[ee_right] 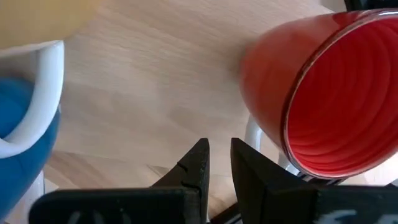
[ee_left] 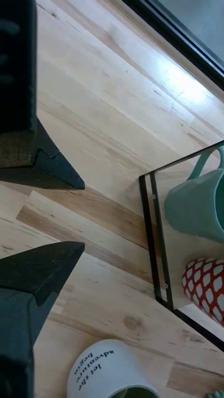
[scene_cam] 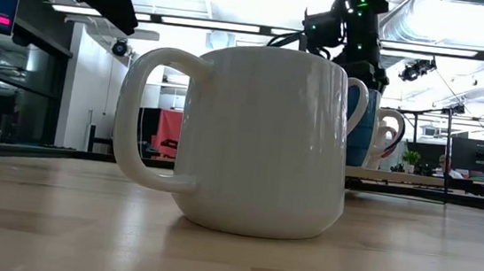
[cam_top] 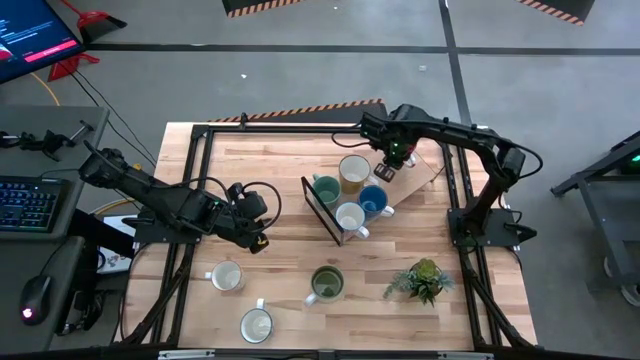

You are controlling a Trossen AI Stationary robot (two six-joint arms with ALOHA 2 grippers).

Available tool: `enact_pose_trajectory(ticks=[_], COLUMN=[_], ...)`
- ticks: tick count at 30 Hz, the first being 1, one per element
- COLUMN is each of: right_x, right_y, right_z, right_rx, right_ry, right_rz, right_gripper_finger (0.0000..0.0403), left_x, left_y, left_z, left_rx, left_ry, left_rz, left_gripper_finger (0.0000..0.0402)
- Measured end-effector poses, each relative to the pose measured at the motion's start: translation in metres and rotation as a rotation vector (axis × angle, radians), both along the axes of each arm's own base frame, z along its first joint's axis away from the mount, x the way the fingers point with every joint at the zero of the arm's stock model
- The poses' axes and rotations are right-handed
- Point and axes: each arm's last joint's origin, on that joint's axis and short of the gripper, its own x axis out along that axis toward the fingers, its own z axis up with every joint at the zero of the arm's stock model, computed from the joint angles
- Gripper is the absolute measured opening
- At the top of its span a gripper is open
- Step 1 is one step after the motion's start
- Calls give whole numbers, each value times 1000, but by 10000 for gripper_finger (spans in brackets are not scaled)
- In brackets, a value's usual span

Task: Place coffee mugs
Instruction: Put the red mug on the shelf

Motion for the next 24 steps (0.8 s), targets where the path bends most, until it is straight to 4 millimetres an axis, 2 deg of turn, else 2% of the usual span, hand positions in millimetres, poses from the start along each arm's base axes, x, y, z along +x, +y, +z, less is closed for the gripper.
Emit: enact_pose_trajectory(ticks=[24], right_x=[-14], right_y=[-25], right_z=[0], right_rx=[-19], right_ry=[1], right_rz=[-38], right_gripper_finger=[44], left_x=[0], left_y=[0], left_z=[0], left_rx=[-5], left_ry=[-3], left_rz=[7], left_gripper_finger=[136])
